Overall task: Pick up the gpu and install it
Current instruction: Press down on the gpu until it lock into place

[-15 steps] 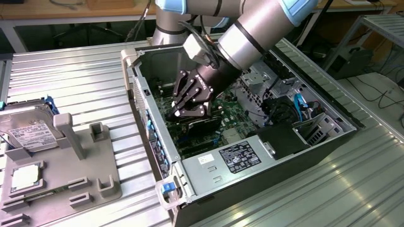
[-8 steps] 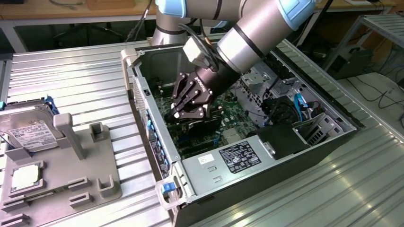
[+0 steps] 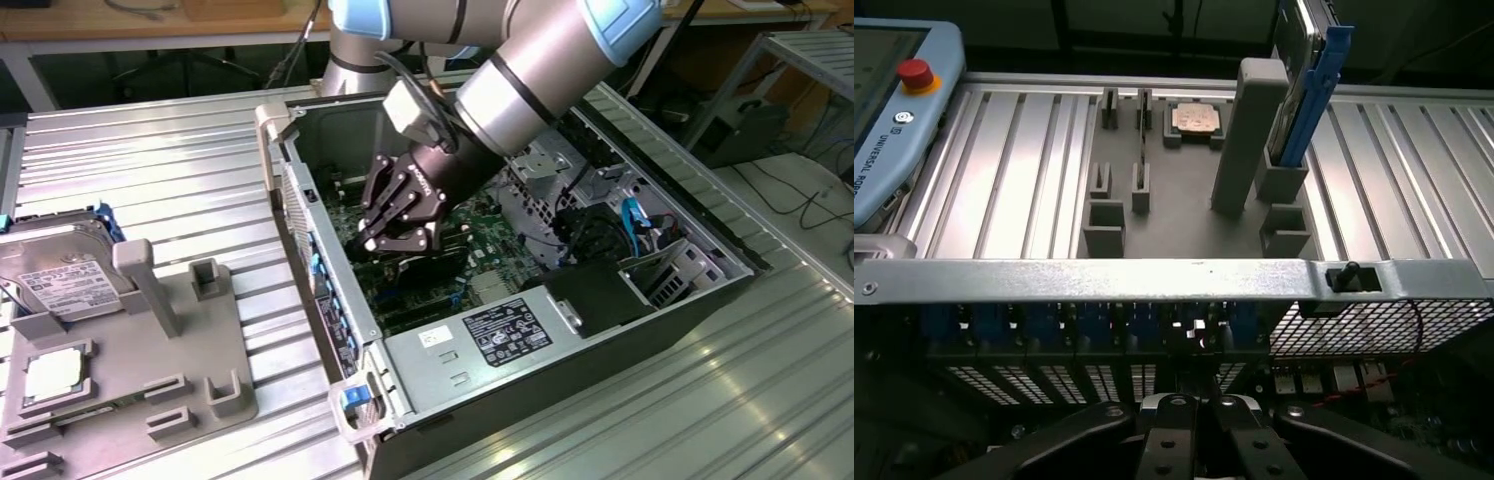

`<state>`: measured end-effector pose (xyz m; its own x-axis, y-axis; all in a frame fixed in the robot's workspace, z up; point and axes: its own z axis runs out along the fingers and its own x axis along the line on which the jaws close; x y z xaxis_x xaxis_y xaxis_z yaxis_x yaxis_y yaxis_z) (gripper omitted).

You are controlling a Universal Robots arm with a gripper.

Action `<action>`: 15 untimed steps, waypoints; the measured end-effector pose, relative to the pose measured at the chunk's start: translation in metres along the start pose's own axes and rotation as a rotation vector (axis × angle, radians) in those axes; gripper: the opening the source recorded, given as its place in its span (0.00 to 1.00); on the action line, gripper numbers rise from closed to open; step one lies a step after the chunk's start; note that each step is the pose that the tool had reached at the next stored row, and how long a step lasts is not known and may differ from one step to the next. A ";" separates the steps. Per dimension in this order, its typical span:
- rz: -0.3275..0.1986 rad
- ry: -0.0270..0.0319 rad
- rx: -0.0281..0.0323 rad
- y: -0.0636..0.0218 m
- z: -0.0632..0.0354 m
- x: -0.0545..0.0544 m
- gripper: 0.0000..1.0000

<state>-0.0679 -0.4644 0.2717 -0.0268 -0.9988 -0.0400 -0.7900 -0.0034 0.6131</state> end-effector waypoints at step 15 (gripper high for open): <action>0.000 0.0000 -0.0036 0.0005 0.0023 -0.002 0.11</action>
<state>-0.0696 -0.4627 0.2702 -0.0268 -0.9988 -0.0399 -0.7877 -0.0034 0.6160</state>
